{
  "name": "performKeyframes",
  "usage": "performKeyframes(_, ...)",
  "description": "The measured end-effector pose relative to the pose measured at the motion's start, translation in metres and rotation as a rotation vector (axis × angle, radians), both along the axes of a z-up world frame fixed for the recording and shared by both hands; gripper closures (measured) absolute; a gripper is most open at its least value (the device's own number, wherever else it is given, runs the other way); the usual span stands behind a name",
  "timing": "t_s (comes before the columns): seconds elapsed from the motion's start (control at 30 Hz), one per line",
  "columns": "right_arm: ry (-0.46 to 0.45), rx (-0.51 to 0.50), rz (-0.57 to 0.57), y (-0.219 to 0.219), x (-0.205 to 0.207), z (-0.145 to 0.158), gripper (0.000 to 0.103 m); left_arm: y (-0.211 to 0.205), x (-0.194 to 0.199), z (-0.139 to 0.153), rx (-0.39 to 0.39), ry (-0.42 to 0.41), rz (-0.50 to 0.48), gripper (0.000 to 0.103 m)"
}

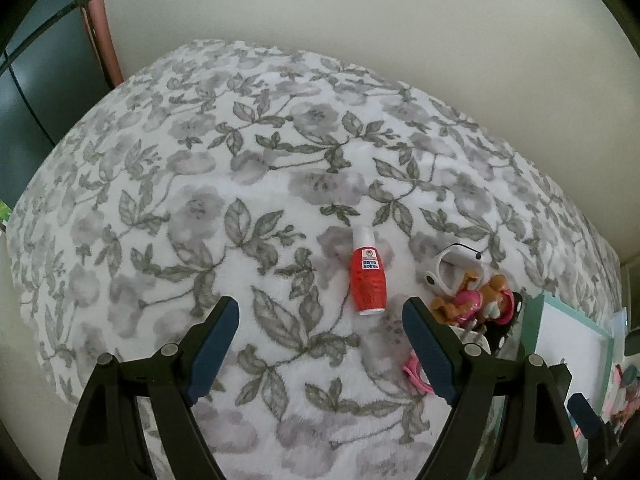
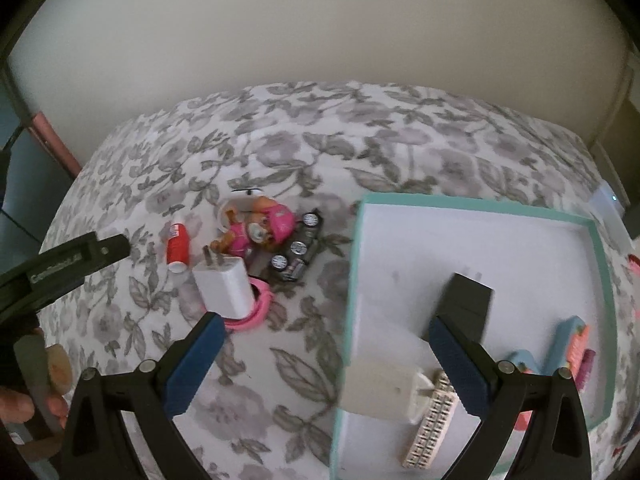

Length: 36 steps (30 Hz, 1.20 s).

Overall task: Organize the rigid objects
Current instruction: 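Grasp the red bottle with the left tool while the right tool grasps the white charger cube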

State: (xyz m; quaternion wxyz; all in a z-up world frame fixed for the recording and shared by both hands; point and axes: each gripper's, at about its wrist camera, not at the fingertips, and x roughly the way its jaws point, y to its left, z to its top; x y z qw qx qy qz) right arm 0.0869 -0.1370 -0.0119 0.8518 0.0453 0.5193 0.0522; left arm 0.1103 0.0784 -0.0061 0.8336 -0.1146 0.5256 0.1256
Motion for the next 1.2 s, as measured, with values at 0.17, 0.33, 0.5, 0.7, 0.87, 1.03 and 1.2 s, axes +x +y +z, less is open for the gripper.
performKeyframes(0.17,0.004,0.009,0.029,0.020,0.012,-0.006,0.000,0.009,0.010,-0.009,-0.029,0.004,0.030,0.019)
performKeyframes(0.33,0.011,0.000,0.047,0.035,0.022,-0.016,0.001,0.020,0.021,-0.014,-0.053,-0.012,0.058,0.000)
performKeyframes(0.5,0.033,-0.001,0.064,0.048,0.030,-0.027,0.007,0.024,0.030,-0.021,-0.044,0.019,0.029,0.000)
performKeyframes(0.7,0.047,0.020,0.089,0.061,0.034,-0.033,0.012,0.024,0.039,-0.035,-0.087,0.070,-0.010,0.000)
performKeyframes(0.87,0.058,0.043,0.092,0.065,0.036,-0.037,0.018,0.020,0.044,-0.040,-0.114,0.078,-0.032,0.000)
performKeyframes(1.03,0.055,0.050,0.089,0.066,0.039,-0.040,0.020,0.016,0.051,-0.047,-0.135,0.077,-0.046,0.001)
performKeyframes(1.2,0.053,0.051,0.088,0.067,0.042,-0.042,0.021,0.009,0.058,-0.054,-0.138,0.080,-0.080,0.013)
